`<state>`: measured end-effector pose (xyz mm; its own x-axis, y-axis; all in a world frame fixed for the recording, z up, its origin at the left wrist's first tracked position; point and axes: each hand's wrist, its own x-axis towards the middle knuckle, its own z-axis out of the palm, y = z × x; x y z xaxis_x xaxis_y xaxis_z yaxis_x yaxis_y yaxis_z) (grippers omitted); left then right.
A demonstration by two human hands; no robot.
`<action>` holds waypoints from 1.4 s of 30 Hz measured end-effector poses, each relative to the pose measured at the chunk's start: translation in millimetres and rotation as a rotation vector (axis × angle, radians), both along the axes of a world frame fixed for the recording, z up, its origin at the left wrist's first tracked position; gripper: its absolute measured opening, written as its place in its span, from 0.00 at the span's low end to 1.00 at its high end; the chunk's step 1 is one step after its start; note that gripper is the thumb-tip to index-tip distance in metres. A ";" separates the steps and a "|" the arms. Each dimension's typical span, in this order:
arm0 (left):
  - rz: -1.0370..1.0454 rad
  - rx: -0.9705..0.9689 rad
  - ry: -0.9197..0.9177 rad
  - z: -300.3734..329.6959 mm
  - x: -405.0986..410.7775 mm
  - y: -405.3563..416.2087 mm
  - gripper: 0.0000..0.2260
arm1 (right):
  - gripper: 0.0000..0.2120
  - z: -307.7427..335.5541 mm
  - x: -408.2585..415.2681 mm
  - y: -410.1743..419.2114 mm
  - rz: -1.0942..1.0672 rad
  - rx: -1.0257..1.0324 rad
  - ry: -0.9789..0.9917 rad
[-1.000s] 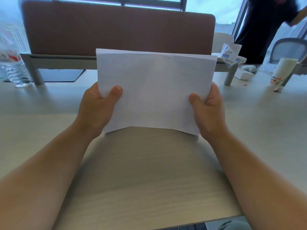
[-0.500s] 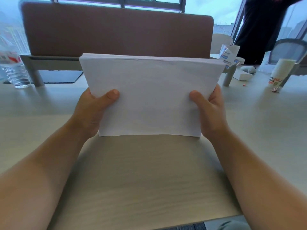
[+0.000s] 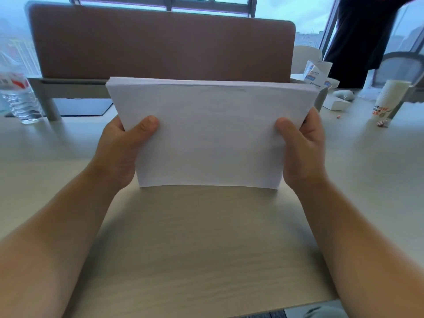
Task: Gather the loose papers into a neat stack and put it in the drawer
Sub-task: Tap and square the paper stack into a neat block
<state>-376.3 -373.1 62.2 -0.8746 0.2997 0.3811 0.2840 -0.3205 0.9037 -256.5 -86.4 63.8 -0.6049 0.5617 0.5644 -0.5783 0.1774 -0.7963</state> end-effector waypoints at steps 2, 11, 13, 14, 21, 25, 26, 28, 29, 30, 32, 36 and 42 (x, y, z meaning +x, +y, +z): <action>-0.034 -0.012 0.013 -1.2 0.8 0.3 0.39 | 0.13 -2.1 -1.1 0.3 0.027 -0.013 -0.017; 0.049 -0.100 0.007 -4.7 7.0 7.5 0.27 | 0.18 -9.4 -6.1 -3.9 -0.011 0.069 -0.101; 0.094 -0.137 -0.004 -5.6 4.7 8.2 0.23 | 0.20 -10.0 -7.5 -4.4 -0.029 0.101 -0.125; 0.117 -0.143 -0.014 -5.8 2.5 7.9 0.21 | 0.21 -9.7 -8.4 -2.9 -0.028 0.095 -0.132; 0.082 -0.115 -0.042 -13.0 0.6 8.0 0.34 | 0.19 -15.5 -12.8 7.3 0.195 -0.121 -0.220; 0.075 -0.045 -0.031 -9.8 -4.4 4.1 0.29 | 0.19 -11.5 -9.1 10.3 0.218 -0.125 -0.163; 0.046 -0.047 -0.039 -9.2 -5.8 2.3 0.31 | 0.19 -10.5 -8.8 11.4 0.225 -0.125 -0.158; -0.004 -0.091 -0.056 -10.8 -8.2 0.6 0.39 | 0.20 -10.2 -9.0 13.0 0.239 -0.113 -0.176; -0.018 -0.108 -0.066 -12.9 -9.1 0.3 0.42 | 0.21 -11.4 -9.9 13.4 0.249 -0.109 -0.197; -0.020 -0.121 -0.076 -14.0 -8.7 0.7 0.43 | 0.22 -12.7 -10.4 13.3 0.261 -0.111 -0.220; 0.005 -0.148 -0.076 -15.4 -7.6 2.3 0.42 | 0.20 -15.6 -11.8 12.7 0.277 -0.117 -0.252; 0.063 -0.166 -0.054 -13.3 -3.7 4.6 0.30 | 0.17 -15.9 -11.9 12.7 0.258 -0.132 -0.273; 0.138 -0.242 -0.072 -5.2 -1.2 3.7 0.18 | 0.15 -14.2 -11.5 9.8 0.165 -0.133 -0.257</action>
<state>-377.5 -369.3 57.0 -0.9356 0.2508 0.2486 0.2424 -0.0560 0.9686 -268.0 -76.7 49.6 -0.8069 0.5031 0.3096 -0.3675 -0.0172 -0.9298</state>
